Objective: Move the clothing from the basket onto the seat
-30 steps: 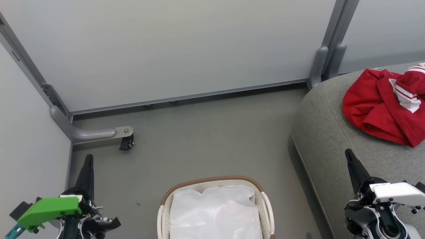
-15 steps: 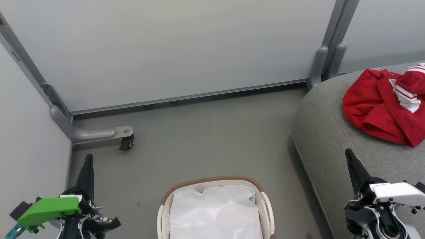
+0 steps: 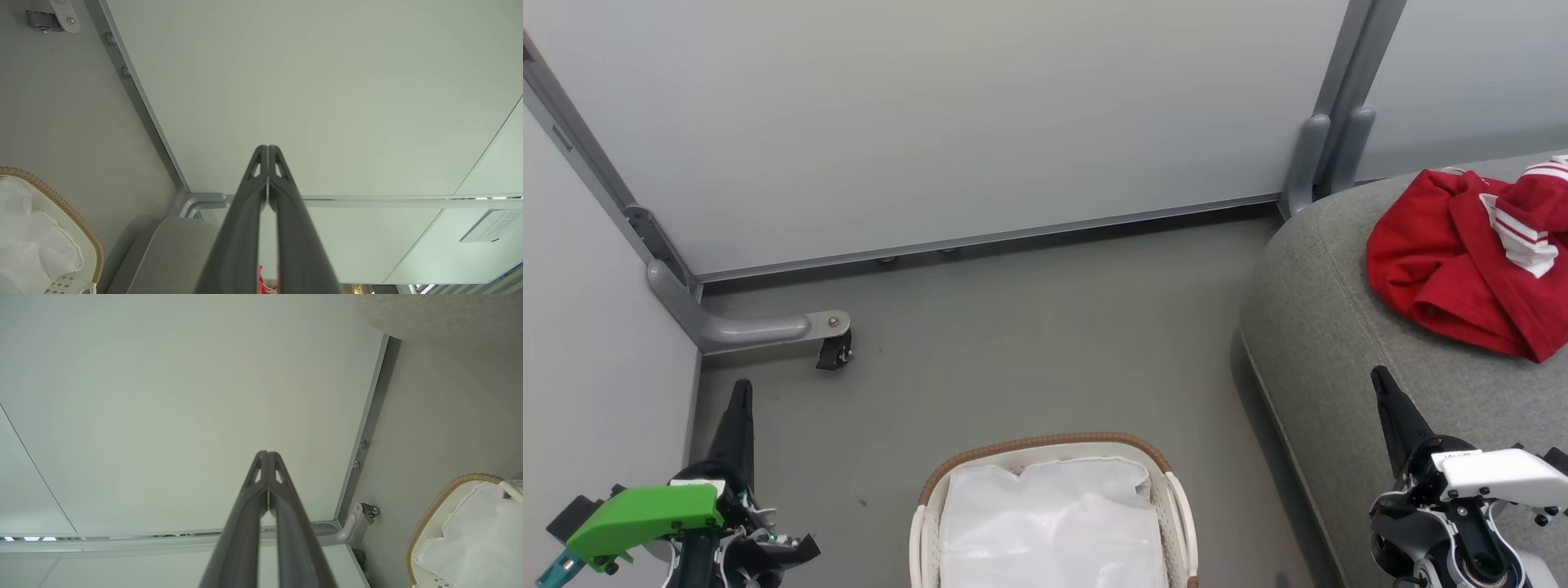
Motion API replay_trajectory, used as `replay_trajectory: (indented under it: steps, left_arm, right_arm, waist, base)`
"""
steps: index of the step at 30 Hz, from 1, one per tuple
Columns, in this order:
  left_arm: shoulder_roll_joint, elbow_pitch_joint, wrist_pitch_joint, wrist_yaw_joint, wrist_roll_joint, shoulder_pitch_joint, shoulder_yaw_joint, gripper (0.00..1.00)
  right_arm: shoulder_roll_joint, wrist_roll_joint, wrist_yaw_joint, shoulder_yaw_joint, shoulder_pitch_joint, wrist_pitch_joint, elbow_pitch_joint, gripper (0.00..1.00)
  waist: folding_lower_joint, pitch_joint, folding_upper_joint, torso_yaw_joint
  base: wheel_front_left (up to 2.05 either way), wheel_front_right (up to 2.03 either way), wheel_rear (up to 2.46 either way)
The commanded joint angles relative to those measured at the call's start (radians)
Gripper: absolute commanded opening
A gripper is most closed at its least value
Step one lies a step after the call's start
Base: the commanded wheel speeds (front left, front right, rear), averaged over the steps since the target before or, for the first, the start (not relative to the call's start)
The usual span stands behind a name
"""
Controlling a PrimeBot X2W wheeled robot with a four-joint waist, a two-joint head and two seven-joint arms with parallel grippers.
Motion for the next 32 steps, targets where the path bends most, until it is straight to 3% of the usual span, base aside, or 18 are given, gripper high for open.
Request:
replay_trajectory:
  steps: [1,32]
  left_arm:
    - [0.004,-0.001,0.004,-0.002,-0.003,-0.011,0.002,0.0]
    - [0.004,-0.002,0.004,-0.001,-0.003,-0.011,0.002,0.0]
  right_arm:
    - [-0.006,0.004,0.0,-0.002,-0.008,0.003,-0.004,0.0]
    - [-0.006,0.004,0.0,-0.002,-0.008,0.003,-0.004,0.0]
  waist:
    - [0.0,0.0,0.0,0.0]
    - [0.0,0.0,0.0,0.0]
  base:
    - [0.0,0.0,0.0]
    - [0.0,0.0,0.0]
